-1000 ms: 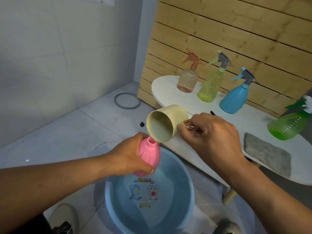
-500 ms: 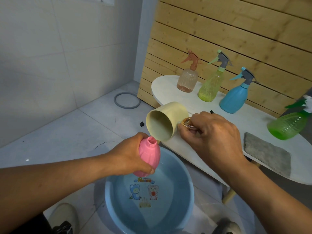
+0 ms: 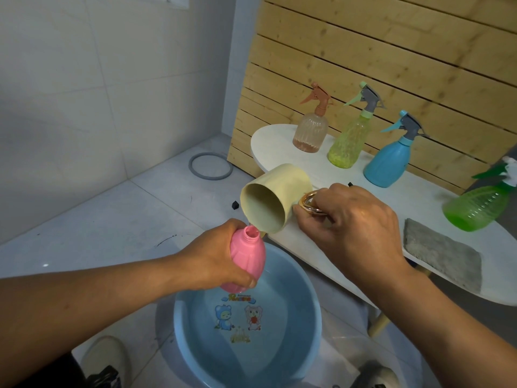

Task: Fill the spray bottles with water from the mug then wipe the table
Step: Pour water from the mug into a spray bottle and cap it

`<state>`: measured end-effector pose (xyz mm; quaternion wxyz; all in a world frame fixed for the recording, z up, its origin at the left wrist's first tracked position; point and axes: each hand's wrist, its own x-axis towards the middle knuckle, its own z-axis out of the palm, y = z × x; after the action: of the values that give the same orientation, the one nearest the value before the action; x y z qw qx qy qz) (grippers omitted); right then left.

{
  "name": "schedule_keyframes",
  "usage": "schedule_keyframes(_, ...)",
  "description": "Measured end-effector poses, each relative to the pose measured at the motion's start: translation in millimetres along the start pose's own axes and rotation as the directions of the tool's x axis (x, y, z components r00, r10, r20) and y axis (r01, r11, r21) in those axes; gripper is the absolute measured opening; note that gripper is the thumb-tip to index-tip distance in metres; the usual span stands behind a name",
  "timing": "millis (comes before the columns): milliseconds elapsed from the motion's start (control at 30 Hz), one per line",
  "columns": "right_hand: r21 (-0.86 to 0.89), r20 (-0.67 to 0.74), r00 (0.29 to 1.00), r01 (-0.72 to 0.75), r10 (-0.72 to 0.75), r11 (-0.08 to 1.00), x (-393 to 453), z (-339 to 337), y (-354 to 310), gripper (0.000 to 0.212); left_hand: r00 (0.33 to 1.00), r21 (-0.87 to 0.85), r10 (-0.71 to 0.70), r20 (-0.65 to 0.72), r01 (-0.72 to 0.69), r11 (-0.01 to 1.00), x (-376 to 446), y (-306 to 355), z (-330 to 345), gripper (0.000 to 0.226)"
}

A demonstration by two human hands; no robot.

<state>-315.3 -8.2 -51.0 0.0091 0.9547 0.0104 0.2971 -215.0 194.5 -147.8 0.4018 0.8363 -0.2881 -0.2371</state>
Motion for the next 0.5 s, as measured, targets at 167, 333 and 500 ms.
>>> schedule_keyframes(167, -0.014, -0.011, 1.0, 0.023, -0.023, 1.0, -0.2, 0.0, 0.7, 0.037, 1.0, -0.013, -0.004, -0.003, 0.004, 1.0, 1.2, -1.3, -0.9, 0.093)
schedule_keyframes(333, -0.034, -0.026, 0.999, 0.046, -0.047, 0.998, -1.2, 0.1, 1.1, 0.036, 1.0, -0.019, 0.002, -0.01, -0.003, 1.0, 3.0, -2.6, -0.7, 0.093)
schedule_keyframes(500, -0.06, -0.064, 0.994, 0.084, -0.088, 0.995, -1.1, -0.9, 0.0, 0.033, 1.0, -0.018, 0.015, -0.009, -0.015, 1.0, 3.3, -2.5, -0.3, 0.091)
